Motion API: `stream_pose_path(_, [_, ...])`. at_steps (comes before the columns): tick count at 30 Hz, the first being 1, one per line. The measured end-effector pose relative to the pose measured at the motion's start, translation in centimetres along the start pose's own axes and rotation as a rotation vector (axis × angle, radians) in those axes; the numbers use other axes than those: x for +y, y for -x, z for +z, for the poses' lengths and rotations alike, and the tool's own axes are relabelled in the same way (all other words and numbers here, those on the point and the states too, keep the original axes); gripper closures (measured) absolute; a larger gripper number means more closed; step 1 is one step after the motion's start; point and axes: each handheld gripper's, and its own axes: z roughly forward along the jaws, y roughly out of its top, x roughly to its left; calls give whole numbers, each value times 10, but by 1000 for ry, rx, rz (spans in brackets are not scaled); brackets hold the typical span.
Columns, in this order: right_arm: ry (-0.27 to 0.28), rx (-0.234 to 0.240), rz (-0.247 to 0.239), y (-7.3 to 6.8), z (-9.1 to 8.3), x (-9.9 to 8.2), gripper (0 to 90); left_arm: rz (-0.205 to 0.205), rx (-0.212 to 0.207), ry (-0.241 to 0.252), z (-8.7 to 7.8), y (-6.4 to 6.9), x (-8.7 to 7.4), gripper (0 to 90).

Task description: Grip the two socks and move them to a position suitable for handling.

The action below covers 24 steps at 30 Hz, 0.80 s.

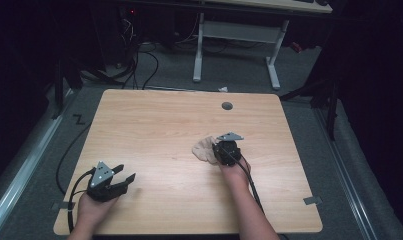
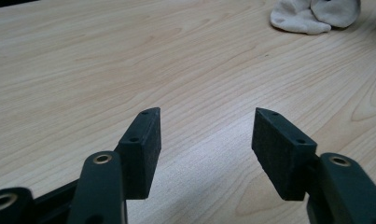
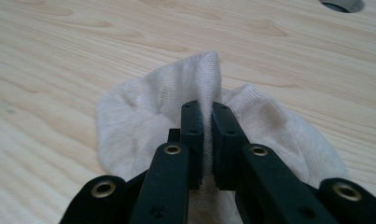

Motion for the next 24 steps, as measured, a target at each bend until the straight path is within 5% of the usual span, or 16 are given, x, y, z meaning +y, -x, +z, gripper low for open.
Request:
stream_pose_path(10, [-9,146,-82,-41,-14,-7,856,-4,-29,-3,0,2,2,468])
stream_pose_path(16, [-23,285,-158,-88,-20,-23,854,-7,-53,-1,0,5,4,494])
stream_pose_path(20, [-31,338,-182,-111,-23,-35,845,11,-105,-15,2,14,7,508])
stream_pose_path(23, [-33,358,-192,-117,-23,-39,800,22,-132,-33,6,21,7,514])
stream_pose_path(24, [-36,350,-208,-120,-23,-40,712,30,-149,-50,9,24,7,551])
